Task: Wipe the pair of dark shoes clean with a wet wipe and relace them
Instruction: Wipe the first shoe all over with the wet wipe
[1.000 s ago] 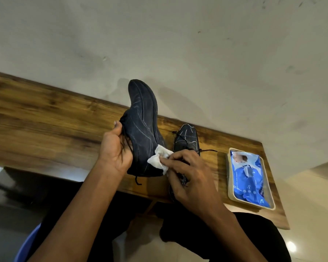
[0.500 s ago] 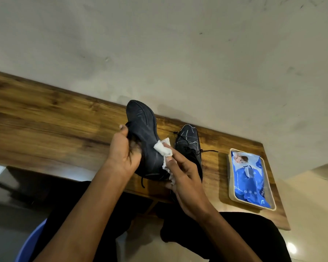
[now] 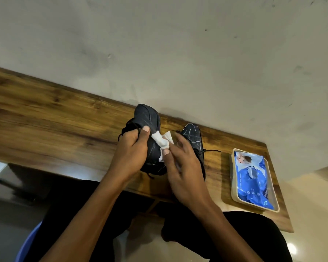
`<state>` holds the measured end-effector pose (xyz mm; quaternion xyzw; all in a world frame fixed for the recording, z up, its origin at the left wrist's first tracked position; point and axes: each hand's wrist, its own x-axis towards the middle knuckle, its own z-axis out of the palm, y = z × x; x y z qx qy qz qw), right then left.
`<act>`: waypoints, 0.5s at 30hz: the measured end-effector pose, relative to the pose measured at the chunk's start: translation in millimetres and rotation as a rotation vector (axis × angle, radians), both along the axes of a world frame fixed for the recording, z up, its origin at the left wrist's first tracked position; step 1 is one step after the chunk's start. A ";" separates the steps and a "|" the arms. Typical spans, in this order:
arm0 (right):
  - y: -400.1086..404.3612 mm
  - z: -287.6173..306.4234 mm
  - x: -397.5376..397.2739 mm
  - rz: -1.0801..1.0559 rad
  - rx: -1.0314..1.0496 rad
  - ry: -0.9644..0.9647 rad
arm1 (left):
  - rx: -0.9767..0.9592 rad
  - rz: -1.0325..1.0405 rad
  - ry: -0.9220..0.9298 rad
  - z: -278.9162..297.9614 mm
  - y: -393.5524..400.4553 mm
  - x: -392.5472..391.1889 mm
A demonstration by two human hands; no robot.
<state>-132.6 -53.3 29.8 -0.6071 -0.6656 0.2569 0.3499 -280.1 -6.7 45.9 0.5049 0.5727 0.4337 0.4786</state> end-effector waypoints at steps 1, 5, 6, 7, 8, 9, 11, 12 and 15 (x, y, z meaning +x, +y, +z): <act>-2.0 0.3 -3.0 0.007 0.080 -0.152 | 0.008 0.012 -0.021 0.2 -0.6 0.8; -12.3 -9.4 -11.5 0.102 0.301 -0.521 | -0.012 0.077 -0.105 -1.3 -0.1 0.7; -11.9 -10.3 -11.0 0.115 0.340 -0.562 | -0.018 0.086 -0.113 -1.4 0.1 1.0; -10.1 -8.8 -9.9 0.119 0.346 -0.561 | -0.020 0.095 -0.115 -1.2 0.5 2.0; -7.2 -5.7 -9.5 0.121 0.303 -0.518 | -0.016 0.096 -0.113 -0.9 0.2 3.3; -3.2 0.1 -10.1 0.121 0.230 -0.447 | -0.002 0.089 -0.098 -1.0 -0.6 4.5; 9.7 9.5 -10.0 0.132 0.046 -0.324 | 0.027 0.054 -0.051 -1.8 -4.0 8.0; 18.8 13.0 -8.6 0.139 -0.021 -0.277 | 0.042 0.026 -0.043 -1.9 -6.5 10.3; 46.3 23.2 -3.1 0.135 -0.104 -0.178 | 0.089 -0.021 -0.058 -1.0 -9.6 15.8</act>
